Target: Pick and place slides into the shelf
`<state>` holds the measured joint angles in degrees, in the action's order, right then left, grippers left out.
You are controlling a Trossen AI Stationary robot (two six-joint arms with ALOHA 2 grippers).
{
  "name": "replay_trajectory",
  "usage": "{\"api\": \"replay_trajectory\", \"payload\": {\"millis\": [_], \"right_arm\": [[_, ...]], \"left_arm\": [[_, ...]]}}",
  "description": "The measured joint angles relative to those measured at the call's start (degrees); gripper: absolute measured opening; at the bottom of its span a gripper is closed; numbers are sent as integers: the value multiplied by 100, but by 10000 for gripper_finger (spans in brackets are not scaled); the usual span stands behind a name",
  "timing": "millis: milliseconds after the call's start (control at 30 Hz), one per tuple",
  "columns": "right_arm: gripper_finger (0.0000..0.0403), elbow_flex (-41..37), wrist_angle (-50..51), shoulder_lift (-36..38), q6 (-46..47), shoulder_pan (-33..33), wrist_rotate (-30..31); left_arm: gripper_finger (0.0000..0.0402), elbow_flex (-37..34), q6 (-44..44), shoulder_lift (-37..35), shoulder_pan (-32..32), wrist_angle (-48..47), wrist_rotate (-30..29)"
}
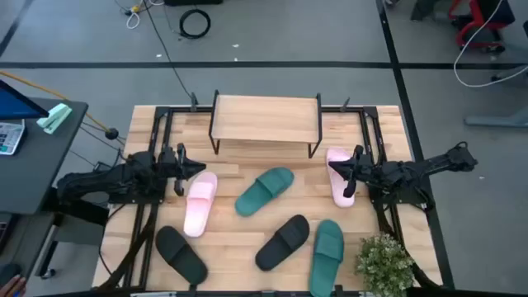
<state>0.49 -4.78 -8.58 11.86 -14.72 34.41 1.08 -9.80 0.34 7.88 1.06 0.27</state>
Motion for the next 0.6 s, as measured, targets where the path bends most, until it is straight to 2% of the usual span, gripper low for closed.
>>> {"api": "replay_trajectory", "payload": {"millis": [400, 600], "right_arm": [[10, 0, 0, 1, 0, -2, 0], [9, 1, 0, 1, 0, -1, 0]], "left_arm": [[23, -1, -1, 0, -2, 0, 0], [29, 0, -2, 2, -2, 0, 0]]}}
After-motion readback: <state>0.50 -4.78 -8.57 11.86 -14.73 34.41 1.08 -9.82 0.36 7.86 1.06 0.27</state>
